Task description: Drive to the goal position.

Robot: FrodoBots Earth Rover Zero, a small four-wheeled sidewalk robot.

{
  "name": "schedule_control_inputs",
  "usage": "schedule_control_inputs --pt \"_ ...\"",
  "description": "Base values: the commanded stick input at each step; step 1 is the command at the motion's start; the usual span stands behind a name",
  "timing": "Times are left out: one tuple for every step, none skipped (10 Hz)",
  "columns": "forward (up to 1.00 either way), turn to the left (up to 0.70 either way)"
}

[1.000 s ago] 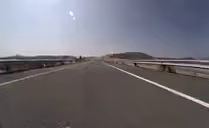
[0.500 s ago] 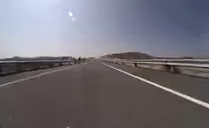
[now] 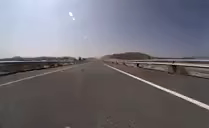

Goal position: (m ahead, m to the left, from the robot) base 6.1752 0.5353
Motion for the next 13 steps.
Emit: schedule_control_inputs --pt "1.00 0.00" --pt "1.00 0.00" --pt "1.00 0.00" --pt "1.00 0.00" --pt "1.00 0.00" --pt "1.00 0.00" --pt "1.00 0.00" --pt "1.00 0.00" --pt "1.00 0.00" --pt "1.00 0.00" --pt "1.00 0.00" --pt "1.00 0.00" --pt "1.00 0.00"
